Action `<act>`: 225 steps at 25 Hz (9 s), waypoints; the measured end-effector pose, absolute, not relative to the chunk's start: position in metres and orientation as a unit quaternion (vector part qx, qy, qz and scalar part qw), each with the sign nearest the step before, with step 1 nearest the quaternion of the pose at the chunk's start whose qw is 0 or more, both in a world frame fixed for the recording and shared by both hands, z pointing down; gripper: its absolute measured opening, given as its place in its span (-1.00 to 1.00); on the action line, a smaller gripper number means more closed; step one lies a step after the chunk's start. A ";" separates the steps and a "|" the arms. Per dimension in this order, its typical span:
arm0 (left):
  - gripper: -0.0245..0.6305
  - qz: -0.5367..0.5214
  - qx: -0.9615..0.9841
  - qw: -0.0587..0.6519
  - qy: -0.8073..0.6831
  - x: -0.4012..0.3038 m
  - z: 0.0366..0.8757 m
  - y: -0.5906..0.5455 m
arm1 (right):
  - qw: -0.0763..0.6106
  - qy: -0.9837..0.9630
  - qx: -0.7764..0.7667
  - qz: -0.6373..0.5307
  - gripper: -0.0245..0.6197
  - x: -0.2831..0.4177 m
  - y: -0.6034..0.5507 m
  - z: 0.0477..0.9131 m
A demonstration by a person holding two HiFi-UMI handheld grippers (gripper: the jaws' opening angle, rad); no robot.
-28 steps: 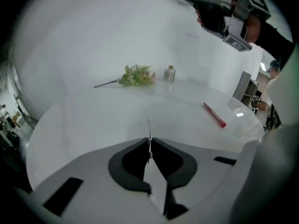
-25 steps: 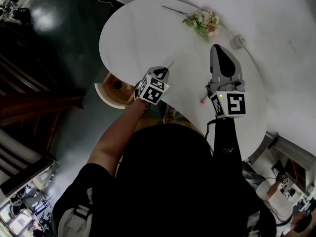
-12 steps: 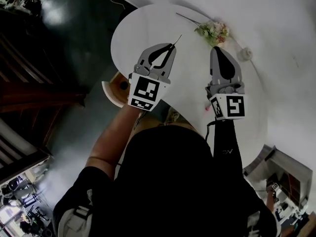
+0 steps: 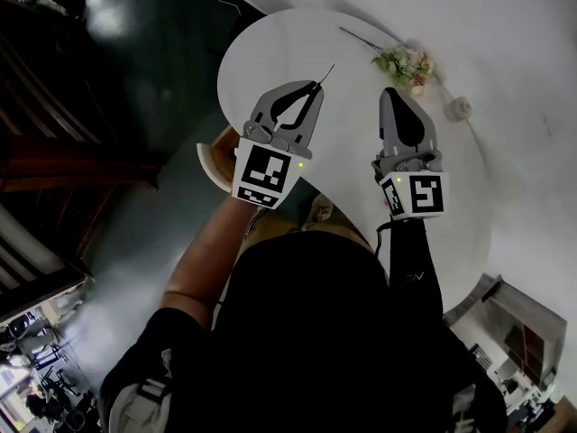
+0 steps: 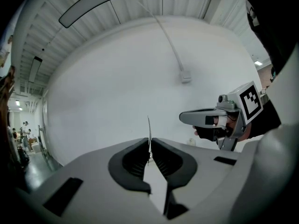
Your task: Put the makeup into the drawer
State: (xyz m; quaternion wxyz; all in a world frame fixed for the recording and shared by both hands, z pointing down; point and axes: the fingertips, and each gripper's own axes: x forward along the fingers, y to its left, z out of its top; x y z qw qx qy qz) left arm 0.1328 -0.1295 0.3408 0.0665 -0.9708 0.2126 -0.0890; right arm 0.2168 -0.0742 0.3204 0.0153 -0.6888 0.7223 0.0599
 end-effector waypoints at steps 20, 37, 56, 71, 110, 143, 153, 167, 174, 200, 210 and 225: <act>-0.85 -0.138 -0.927 0.060 0.343 -0.049 0.337 -0.186 | 0.057 0.810 -0.582 0.044 -0.91 0.051 -0.170 0.311; -0.85 -0.317 -0.867 -0.152 0.353 -0.127 0.557 -0.188 | 0.013 0.812 -0.583 0.023 -0.91 0.028 -0.175 0.337; -0.31 -0.372 -0.840 -0.243 0.313 -0.124 0.624 -0.167 | 0.010 0.802 -0.597 0.014 -0.91 0.042 -0.168 0.343; -0.31 -0.224 -0.917 -0.126 0.306 -0.092 0.485 -0.193 | 0.011 0.810 -0.586 0.032 -0.91 0.026 -0.171 0.336; -0.32 -0.039 -0.996 0.037 -0.071 0.190 0.323 -0.013 | -0.016 0.496 -0.864 0.085 -0.91 0.246 0.072 0.294; -0.79 -0.418 -0.882 0.073 -0.207 0.264 0.654 0.151 | -0.033 0.367 -0.929 0.019 -0.91 0.315 0.228 0.355; -0.80 -0.341 -0.923 0.052 -0.170 0.287 0.586 0.128 | -0.026 0.377 -0.925 0.030 -0.91 0.316 0.220 0.351; -0.80 -0.062 -0.992 0.049 -0.098 0.283 0.348 0.070 | -0.005 0.452 -0.889 0.076 -0.91 0.304 0.147 0.309; -0.80 -0.063 -0.997 0.047 -0.023 0.246 0.337 0.015 | -0.011 0.505 -0.860 0.072 -0.91 0.288 0.100 0.307; -0.80 -0.106 -0.931 0.022 0.350 -0.048 0.344 -0.183 | 0.016 0.809 -0.585 0.057 -0.91 0.037 -0.160 0.320; -0.80 -0.198 -0.886 -0.090 0.409 -0.124 0.471 -0.207 | -0.004 0.817 -0.575 0.030 -0.91 0.025 -0.183 0.346; -0.79 -0.369 -0.820 -0.227 0.375 -0.147 0.637 -0.161 | -0.018 0.824 -0.566 0.020 -0.91 0.018 -0.191 0.357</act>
